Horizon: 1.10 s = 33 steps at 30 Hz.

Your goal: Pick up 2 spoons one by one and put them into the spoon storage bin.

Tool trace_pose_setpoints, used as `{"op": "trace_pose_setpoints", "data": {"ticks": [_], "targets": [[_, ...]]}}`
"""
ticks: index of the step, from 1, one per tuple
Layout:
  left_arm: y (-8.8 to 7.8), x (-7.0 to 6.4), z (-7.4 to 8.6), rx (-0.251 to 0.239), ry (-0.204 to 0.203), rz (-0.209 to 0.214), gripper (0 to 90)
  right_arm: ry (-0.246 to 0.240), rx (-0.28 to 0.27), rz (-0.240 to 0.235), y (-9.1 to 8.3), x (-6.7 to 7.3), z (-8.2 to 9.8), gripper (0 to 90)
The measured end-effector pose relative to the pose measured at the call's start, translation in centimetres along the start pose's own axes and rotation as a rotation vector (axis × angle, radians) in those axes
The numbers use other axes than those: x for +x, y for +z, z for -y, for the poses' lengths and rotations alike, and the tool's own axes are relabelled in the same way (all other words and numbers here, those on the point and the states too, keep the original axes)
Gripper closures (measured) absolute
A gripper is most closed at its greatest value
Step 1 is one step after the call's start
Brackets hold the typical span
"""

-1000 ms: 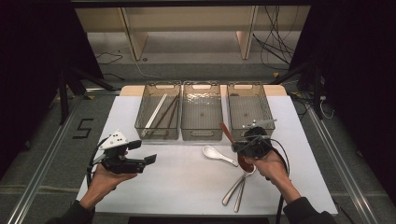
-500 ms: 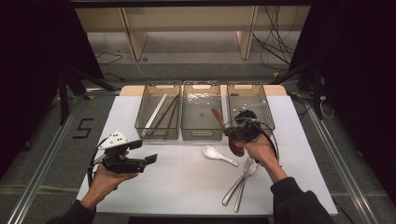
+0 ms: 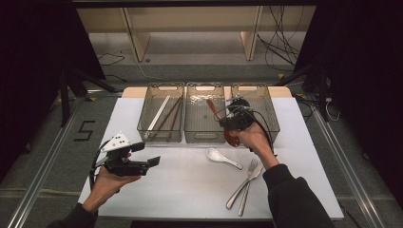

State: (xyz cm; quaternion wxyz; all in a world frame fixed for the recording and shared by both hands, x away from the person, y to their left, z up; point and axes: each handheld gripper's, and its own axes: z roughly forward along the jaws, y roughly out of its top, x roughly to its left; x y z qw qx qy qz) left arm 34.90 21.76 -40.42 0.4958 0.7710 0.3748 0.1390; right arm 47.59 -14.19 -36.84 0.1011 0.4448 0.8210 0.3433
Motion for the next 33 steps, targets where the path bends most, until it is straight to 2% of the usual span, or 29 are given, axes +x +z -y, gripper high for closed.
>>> {"op": "trace_pose_setpoints", "data": {"ticks": [11,19,33], "targets": [[0.1,0.0,0.1,0.002,0.004,0.001,16.0,0.006,0.004,0.016,1.9,0.2,-2.8,81.8],[0.1,0.1,0.1,0.000,0.009,-0.003,16.0,0.040,-0.004,0.033,3.0,-0.4,-4.2,81.8],[0.1,0.1,0.1,-0.001,0.009,-0.004,16.0,0.051,0.012,0.082,4.7,-0.6,-6.3,81.7]]}}
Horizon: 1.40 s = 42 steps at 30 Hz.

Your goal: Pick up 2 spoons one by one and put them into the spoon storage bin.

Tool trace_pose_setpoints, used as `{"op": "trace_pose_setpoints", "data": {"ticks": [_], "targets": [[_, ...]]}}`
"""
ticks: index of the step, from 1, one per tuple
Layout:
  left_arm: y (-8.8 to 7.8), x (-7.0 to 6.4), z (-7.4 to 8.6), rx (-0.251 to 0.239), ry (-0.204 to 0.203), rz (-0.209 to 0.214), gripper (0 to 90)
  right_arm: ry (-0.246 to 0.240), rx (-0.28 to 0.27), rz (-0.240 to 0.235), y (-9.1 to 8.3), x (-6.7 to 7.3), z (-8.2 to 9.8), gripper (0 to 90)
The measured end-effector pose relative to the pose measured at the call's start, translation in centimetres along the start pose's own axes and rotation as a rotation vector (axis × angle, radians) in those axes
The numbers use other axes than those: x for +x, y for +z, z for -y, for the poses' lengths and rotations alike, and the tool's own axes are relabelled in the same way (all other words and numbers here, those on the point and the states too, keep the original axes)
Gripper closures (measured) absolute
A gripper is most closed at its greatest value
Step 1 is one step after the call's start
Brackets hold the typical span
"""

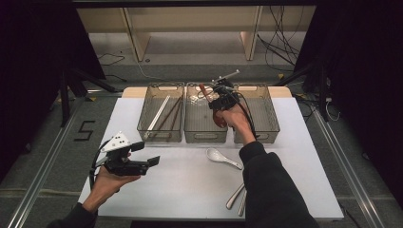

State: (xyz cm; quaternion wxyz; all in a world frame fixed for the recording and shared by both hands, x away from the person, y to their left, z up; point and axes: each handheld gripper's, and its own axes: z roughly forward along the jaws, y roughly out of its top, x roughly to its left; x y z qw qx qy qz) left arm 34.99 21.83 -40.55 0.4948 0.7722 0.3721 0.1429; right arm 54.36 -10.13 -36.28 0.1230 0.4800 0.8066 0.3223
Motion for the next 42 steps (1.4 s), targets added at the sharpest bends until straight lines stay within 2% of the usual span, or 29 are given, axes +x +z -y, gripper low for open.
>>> {"op": "trace_pose_setpoints", "data": {"ticks": [16,27,29,32,34,40,42], "targets": [[-0.2,0.0,0.0,-0.013,-0.003,-0.001,16.0,0.031,0.005,0.017,2.1,-0.4,-0.5,81.2],[-0.1,0.0,0.0,-0.011,-0.001,0.001,16.0,0.032,0.021,0.039,3.0,-0.4,-0.5,80.4],[-0.1,0.0,0.0,-0.009,-0.005,0.001,16.0,0.040,0.014,0.038,3.0,-0.4,-0.5,75.1],[-0.1,0.0,0.0,-0.010,-0.003,-0.001,16.0,0.043,0.004,0.033,2.9,-0.6,-0.6,71.7],[-0.1,0.0,0.0,-0.011,-0.003,-0.002,16.0,0.047,0.005,0.034,2.9,-0.7,-0.6,62.8],[-0.1,0.0,0.0,-0.010,-0.004,-0.003,16.0,0.048,0.003,0.001,1.9,-0.9,-0.4,52.3],[-0.1,0.0,0.0,-0.009,-0.005,-0.002,16.0,0.034,0.008,-0.017,1.5,-0.9,-0.2,48.7]]}}
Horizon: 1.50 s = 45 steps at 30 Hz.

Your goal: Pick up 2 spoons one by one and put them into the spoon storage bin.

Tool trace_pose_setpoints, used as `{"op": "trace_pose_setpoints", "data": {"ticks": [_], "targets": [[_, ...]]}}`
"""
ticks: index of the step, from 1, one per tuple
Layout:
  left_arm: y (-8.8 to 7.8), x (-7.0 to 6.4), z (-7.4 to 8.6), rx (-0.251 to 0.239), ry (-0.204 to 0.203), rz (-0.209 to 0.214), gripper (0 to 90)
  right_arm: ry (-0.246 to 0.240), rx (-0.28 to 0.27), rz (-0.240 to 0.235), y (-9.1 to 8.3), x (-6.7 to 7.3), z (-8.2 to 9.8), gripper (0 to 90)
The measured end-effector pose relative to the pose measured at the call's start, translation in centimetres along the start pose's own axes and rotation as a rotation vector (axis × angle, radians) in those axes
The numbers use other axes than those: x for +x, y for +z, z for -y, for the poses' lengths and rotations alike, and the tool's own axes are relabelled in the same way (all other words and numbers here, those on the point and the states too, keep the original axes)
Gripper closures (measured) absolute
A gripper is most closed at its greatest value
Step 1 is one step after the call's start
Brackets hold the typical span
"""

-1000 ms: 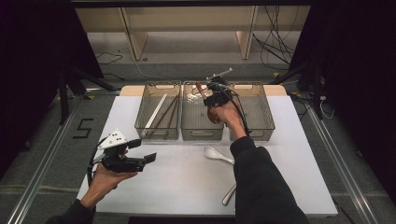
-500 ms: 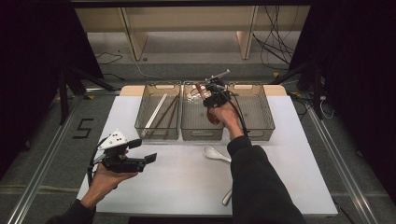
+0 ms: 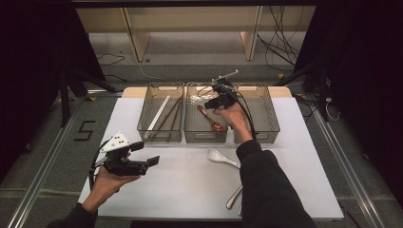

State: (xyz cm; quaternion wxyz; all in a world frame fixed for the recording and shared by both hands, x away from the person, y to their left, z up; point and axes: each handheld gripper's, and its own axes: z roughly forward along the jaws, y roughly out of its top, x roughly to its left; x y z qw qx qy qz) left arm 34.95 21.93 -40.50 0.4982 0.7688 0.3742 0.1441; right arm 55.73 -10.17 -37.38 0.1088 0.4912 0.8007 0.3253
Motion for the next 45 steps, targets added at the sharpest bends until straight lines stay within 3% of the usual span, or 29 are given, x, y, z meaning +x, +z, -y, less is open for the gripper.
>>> {"op": "trace_pose_setpoints", "data": {"ticks": [7,17,21,25,32,37,45], "targets": [[0.1,0.0,0.0,0.001,-0.001,-0.002,16.0,-0.087,-0.014,-0.054,-2.5,0.4,0.9,39.6],[0.1,0.0,0.0,0.003,0.000,-0.003,16.0,-0.201,-0.039,-0.133,-5.8,1.9,4.8,33.6],[0.2,0.0,0.1,0.001,-0.005,-0.004,16.0,-0.212,-0.039,-0.161,-6.4,2.0,6.5,33.5],[0.2,0.0,0.1,0.001,-0.005,-0.003,16.0,-0.231,-0.026,-0.159,-6.5,2.1,7.8,33.2],[0.2,0.0,0.1,0.008,0.000,0.000,16.0,-0.228,-0.031,-0.186,-6.9,2.0,9.5,33.5],[0.2,-0.1,0.0,0.008,0.006,0.004,16.0,-0.248,0.009,-0.190,-6.4,1.9,10.7,33.5],[0.2,-0.1,0.1,0.008,0.006,0.007,16.0,-0.238,0.063,-0.163,-5.4,1.1,11.6,34.0]]}}
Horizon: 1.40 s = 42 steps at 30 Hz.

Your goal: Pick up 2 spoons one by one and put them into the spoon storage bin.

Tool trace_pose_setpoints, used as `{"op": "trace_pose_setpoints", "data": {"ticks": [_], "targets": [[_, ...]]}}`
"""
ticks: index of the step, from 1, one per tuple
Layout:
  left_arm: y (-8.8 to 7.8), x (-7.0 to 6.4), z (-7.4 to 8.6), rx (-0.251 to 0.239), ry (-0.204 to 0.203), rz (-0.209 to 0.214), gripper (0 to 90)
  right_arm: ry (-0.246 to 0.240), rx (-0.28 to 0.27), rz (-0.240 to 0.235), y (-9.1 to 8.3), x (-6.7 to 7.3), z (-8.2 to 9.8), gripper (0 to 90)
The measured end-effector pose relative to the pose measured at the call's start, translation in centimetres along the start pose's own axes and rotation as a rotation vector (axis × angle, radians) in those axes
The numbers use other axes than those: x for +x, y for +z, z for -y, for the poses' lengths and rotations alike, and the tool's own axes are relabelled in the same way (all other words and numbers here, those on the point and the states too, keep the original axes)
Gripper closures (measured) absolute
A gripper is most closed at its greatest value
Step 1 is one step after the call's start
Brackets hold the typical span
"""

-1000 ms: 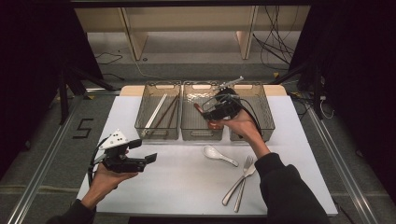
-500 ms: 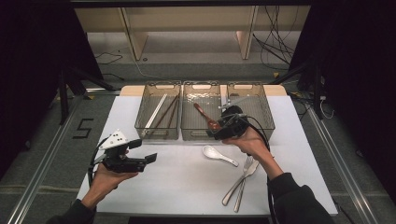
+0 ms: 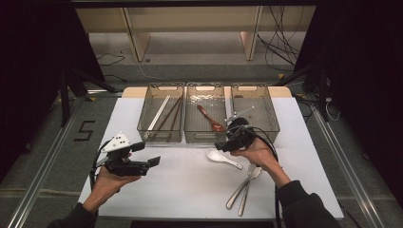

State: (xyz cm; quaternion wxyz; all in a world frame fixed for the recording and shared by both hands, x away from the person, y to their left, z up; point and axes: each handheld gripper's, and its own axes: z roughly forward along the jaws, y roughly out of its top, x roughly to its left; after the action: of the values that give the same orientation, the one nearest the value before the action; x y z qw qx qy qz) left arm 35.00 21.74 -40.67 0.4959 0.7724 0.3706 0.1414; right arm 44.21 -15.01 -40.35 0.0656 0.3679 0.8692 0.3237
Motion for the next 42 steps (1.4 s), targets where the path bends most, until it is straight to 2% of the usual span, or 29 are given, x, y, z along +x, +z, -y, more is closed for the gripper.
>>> {"op": "trace_pose_setpoints", "data": {"ticks": [9,14,27,34,42], "targets": [[0.0,0.0,0.0,-0.003,-0.002,0.003,15.9,0.013,0.065,-0.012,1.2,-0.5,1.0,37.8],[0.0,0.0,0.0,-0.003,-0.003,0.003,16.0,0.009,0.099,-0.022,1.6,-0.7,1.3,44.8],[0.0,0.0,-0.1,-0.006,-0.007,0.004,15.9,0.014,0.212,-0.034,2.7,-1.0,2.0,53.1],[0.0,0.0,-0.1,-0.008,-0.008,0.004,15.9,-0.005,0.260,-0.044,3.3,-0.8,2.3,56.5],[0.0,0.0,-0.1,-0.007,-0.007,0.004,15.9,-0.024,0.312,-0.023,4.2,-0.9,2.8,60.2]]}}
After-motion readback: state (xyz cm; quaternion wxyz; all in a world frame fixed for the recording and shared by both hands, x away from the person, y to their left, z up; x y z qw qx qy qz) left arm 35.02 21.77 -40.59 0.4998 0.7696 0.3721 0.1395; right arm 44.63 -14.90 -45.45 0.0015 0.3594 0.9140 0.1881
